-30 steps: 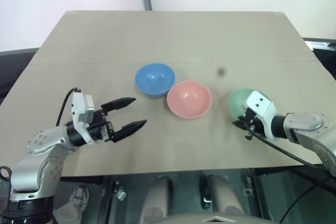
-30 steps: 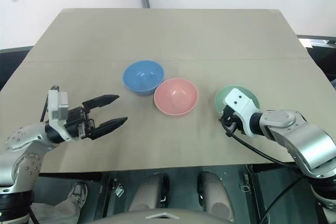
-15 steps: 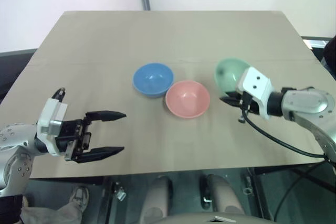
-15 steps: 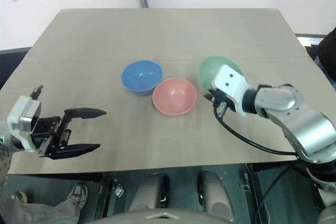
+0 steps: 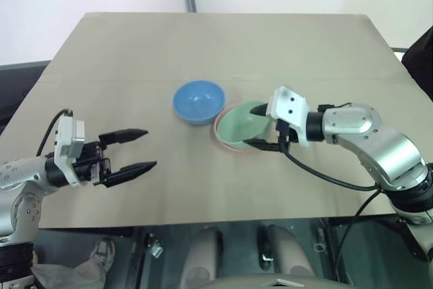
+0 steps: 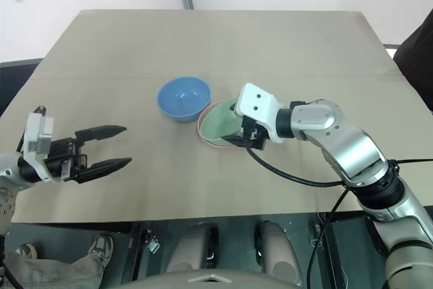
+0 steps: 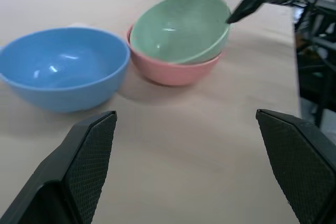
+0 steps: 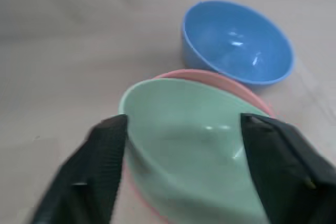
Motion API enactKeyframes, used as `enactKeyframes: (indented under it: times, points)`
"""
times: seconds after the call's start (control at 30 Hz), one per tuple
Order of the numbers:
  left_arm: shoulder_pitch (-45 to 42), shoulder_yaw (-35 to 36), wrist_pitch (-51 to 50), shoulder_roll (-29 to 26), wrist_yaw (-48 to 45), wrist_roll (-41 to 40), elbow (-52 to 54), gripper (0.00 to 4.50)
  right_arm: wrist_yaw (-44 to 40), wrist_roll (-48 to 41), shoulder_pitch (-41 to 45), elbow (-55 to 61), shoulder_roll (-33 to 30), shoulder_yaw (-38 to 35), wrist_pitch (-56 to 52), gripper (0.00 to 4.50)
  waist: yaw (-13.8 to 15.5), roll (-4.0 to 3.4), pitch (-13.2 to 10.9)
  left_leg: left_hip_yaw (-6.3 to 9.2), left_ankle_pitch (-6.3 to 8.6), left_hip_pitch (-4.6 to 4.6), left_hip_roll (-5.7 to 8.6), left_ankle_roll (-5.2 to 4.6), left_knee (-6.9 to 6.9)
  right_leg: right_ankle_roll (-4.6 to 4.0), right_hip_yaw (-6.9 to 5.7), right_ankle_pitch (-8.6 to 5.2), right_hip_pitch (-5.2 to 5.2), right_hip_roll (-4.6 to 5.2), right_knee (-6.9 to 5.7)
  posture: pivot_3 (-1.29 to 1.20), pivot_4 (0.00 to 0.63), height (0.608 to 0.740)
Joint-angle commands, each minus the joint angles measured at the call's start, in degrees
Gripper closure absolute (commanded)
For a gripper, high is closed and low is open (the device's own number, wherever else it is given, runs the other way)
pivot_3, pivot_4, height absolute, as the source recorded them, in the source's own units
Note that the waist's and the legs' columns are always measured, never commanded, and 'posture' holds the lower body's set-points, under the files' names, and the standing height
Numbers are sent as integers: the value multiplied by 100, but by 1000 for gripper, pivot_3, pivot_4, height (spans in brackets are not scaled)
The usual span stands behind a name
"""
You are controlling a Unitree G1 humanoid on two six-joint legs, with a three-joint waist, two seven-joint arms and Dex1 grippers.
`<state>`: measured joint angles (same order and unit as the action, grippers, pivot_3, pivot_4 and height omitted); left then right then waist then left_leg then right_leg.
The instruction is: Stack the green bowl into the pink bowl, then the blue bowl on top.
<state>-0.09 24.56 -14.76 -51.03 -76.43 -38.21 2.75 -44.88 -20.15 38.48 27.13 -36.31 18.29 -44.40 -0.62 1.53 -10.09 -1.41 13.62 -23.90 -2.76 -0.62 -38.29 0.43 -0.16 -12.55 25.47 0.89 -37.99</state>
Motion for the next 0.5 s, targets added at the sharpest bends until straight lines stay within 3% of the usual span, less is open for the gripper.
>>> enactKeyframes:
  times: [0.03,0.17,0.27,0.4,0.5]
  points:
    - [-390,-99,260,-99,529,486,274,0,-14,-421,8,413,52,-774,65,958,14,0,0,-1,0,0,1,0,0,2,0,1,-1,0,0,0,150,740]
    - [-1063,-667,438,-269,1252,1497,346,0,65,-994,-60,758,-13,-1461,-348,958,27,0,0,-2,0,0,5,0,0,20,4,12,-3,3,3,0,150,740]
    - [-1893,-1379,190,-460,1410,2095,151,0,178,-902,-351,884,-289,-1674,-370,958,82,4,2,-6,0,-1,12,0,0,20,2,13,-5,3,4,0,150,740]
    - [-3166,-2851,1064,-499,1363,3755,-467,0,400,-1050,-575,1187,-457,-1919,-532,958,128,1,1,-15,0,1,21,0,0,21,11,13,-5,2,2,0,150,740]
    - [-3711,-3533,1685,-343,1418,4532,-1076,0,569,-1110,-731,1436,-529,-2058,-656,958,95,1,1,-28,0,7,15,0,2,21,25,13,-2,-8,0,0,150,740]
